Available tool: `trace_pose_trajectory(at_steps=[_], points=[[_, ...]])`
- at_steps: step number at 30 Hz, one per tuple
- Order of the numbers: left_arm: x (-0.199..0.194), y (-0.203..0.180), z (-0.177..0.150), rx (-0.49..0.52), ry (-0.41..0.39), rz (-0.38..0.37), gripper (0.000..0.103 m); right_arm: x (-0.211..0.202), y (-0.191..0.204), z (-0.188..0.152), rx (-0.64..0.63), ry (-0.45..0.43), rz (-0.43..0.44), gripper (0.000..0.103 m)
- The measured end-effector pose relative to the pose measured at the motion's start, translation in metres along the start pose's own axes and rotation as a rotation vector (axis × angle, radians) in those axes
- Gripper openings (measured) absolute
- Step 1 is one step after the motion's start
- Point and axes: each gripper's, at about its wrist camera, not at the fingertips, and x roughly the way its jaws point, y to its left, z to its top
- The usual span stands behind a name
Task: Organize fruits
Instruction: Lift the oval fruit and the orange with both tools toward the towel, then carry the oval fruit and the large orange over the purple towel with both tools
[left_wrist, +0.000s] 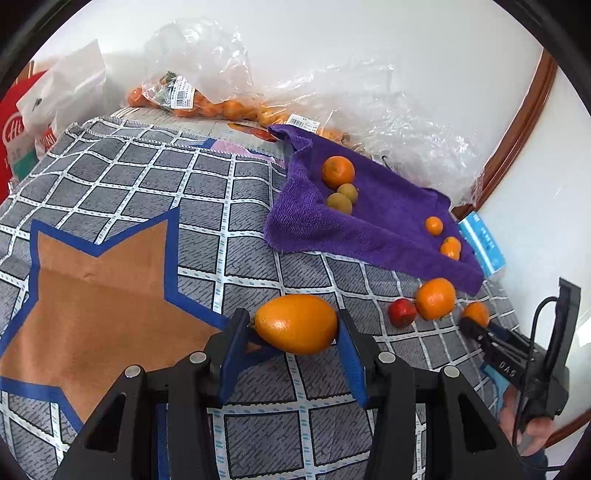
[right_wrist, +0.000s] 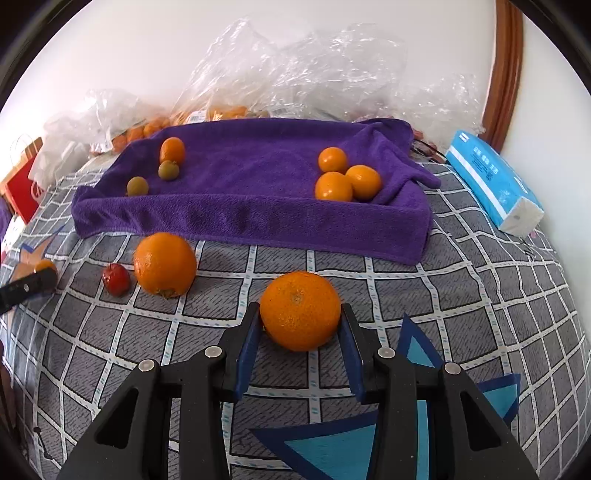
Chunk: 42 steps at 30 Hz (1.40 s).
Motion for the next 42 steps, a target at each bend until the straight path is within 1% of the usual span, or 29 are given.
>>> trace_pose_trajectory(at_steps=[5, 9, 12, 14, 17, 20, 24, 31, 34, 37, 42], points=[[-0.004, -0.005, -0.001, 0.027, -0.021, -0.005, 0.045, -0.004, -0.002, -0.001, 0.005, -0.025, 0.018, 0.041], [-0.006, -0.004, -0.001, 0.028, -0.037, -0.010, 0.045, -0.010, -0.010, -0.003, 0.048, -0.053, 0.024, 0.041], [-0.007, -0.004, -0.001, 0.031, -0.043, -0.015, 0.045, -0.012, -0.014, -0.003, 0.066, -0.060, 0.031, 0.041], [-0.007, -0.005, -0.001, 0.037, -0.043, -0.018, 0.045, -0.014, -0.013, -0.004, 0.064, -0.057, 0.016, 0.041], [-0.008, -0.008, -0.001, 0.051, -0.049, -0.023, 0.045, -0.019, -0.014, -0.009, 0.070, -0.057, 0.046, 0.041], [-0.010, -0.010, -0.002, 0.062, -0.056, -0.025, 0.045, -0.026, -0.015, -0.013, 0.077, -0.075, 0.033, 0.041], [-0.011, -0.009, -0.002, 0.057, -0.061, -0.025, 0.045, -0.036, -0.020, -0.018, 0.115, -0.080, 0.053, 0.041], [-0.014, -0.011, -0.003, 0.061, -0.073, -0.026, 0.045, -0.053, -0.021, -0.021, 0.115, -0.100, 0.051, 0.041], [-0.015, -0.010, -0.003, 0.060, -0.081, -0.028, 0.045, -0.058, -0.020, -0.022, 0.118, -0.110, 0.035, 0.041], [-0.012, -0.006, -0.003, 0.036, -0.061, -0.033, 0.045, -0.062, -0.020, -0.023, 0.126, -0.111, 0.047, 0.041], [-0.017, -0.007, -0.004, 0.037, -0.084, -0.024, 0.045, -0.068, -0.018, -0.018, 0.133, -0.114, 0.063, 0.041]])
